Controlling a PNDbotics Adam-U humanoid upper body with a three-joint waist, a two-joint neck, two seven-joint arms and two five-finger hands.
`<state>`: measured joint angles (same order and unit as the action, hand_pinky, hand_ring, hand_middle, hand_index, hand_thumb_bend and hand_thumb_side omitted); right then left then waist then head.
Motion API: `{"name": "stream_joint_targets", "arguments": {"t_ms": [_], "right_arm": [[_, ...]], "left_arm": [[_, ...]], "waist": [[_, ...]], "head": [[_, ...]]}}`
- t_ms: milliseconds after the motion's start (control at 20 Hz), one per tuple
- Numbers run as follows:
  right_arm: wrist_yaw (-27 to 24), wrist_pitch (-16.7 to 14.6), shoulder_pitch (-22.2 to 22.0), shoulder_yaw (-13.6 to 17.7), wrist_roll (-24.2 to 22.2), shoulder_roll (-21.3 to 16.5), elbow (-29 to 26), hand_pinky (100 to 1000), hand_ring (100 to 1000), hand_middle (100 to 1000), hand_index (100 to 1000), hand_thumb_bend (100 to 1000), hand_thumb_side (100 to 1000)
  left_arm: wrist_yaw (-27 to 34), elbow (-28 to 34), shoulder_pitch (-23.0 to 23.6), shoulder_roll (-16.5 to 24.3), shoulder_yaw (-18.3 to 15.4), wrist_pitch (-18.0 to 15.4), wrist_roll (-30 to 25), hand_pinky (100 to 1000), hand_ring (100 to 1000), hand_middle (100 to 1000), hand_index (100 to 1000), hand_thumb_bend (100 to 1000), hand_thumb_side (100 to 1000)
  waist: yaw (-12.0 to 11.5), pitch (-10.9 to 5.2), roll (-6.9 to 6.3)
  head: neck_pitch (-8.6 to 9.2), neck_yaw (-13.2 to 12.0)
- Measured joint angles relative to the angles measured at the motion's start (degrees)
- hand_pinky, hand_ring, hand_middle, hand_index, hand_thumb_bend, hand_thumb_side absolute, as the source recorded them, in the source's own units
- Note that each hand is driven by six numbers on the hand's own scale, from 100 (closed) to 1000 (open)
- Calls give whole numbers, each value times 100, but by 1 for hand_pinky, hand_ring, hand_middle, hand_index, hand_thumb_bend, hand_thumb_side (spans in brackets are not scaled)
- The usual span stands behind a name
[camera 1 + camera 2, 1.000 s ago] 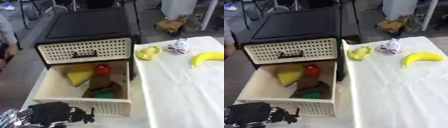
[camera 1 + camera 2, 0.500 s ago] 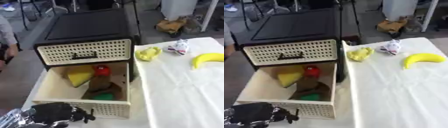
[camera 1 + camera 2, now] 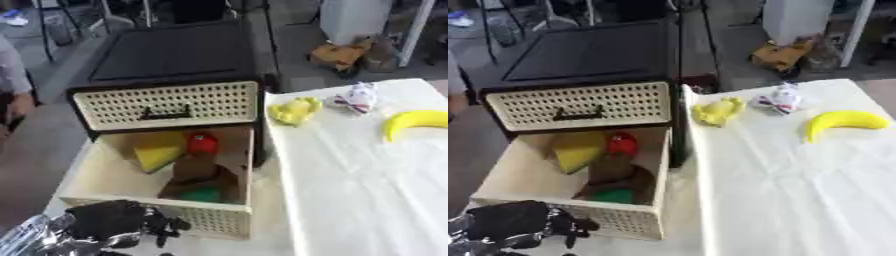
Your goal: Pick up objects from table and place into drawer.
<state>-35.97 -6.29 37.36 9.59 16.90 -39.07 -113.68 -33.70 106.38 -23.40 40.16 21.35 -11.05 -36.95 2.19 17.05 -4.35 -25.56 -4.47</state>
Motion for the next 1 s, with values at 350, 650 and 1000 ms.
{"name": "stream_joint_targets", "arguments": {"t_ms": [350, 650, 1000], "right_arm": [[0, 29, 0, 13, 20, 41, 0, 591, 784, 549, 805, 180, 1000], [0, 45, 31, 31, 36, 55, 0, 591, 779, 547, 804, 182, 1000], [0, 52, 44, 31, 40, 59, 0, 590, 777, 544, 803, 179, 1000]], "left_arm": [[326, 3, -193, -36, -36, 140, -146, 100, 100, 628, 1000, 100, 1000], [551, -32, -363, -50, -43, 257, -278, 100, 100, 673, 1000, 100, 1000], [593, -246, -494, -88, -110, 317, -235, 100, 100, 611, 1000, 100, 1000]], "waist": [[32, 30, 0], [79, 66, -15], [108, 97, -23]], "head": [[7, -6], [60, -32], [101, -56]]}}
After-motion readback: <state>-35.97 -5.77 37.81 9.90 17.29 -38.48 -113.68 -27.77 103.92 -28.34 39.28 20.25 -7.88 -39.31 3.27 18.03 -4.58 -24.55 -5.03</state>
